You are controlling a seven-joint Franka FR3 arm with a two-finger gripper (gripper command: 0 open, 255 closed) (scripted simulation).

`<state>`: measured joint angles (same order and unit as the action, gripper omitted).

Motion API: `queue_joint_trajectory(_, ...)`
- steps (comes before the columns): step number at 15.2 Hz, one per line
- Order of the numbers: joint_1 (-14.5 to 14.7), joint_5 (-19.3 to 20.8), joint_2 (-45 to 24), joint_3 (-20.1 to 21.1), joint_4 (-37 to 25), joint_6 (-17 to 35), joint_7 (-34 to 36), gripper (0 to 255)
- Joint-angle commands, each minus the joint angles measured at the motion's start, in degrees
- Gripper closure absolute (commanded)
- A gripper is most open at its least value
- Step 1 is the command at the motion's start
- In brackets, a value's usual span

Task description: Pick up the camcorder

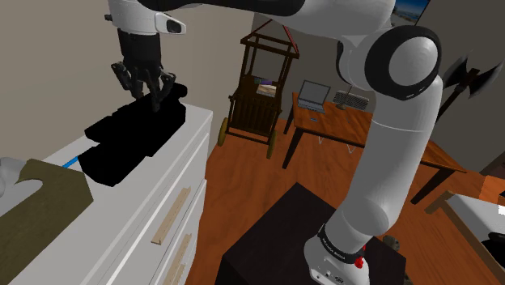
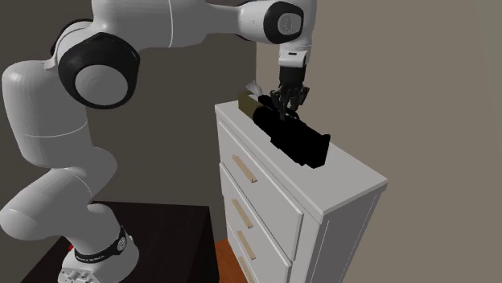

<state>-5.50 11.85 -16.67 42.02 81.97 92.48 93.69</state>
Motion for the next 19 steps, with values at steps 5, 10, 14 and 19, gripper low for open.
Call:
queue_joint_trajectory(5, 0.63, 0.31, -0.54, 0.06, -2.92, -2.49, 0.09, 255)
queue_joint_trajectory(10, 2.02, 1.19, -1.89, 0.08, -8.59, -7.03, 0.26, 255)
queue_joint_trajectory(14, 3.59, 2.27, -3.45, 0.03, -13.89, -10.98, 0.47, 255)
queue_joint_trajectory(19, 5.24, 3.40, -5.06, -0.10, -18.72, -14.37, 0.64, 255)
